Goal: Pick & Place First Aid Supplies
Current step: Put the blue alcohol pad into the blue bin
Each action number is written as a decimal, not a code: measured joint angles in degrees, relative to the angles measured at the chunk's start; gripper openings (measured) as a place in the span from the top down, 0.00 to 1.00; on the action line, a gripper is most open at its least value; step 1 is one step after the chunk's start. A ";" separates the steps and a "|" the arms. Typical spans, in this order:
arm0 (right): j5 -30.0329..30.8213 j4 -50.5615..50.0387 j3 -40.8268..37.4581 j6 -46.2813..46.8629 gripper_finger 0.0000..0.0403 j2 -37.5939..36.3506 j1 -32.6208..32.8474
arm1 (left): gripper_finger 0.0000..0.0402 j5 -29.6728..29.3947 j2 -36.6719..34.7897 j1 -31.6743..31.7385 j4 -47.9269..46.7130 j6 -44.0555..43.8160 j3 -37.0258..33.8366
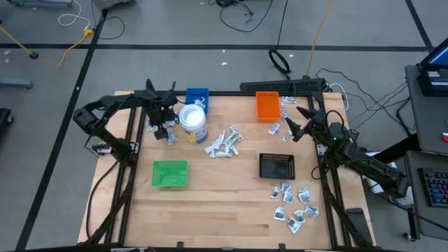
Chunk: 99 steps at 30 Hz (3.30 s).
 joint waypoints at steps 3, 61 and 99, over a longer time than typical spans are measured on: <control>0.00 0.01 0.00 0.00 0.02 0.00 0.00 | 0.17 1.17 0.00 0.00 0.13 2.56 -0.38; 0.00 0.02 0.02 0.00 0.02 0.00 -0.01 | 0.99 6.11 12.10 8.68 -16.86 -55.25 34.51; 0.00 0.02 0.01 0.00 0.02 0.01 -0.01 | 0.98 9.41 42.16 -2.40 -18.56 -64.73 67.73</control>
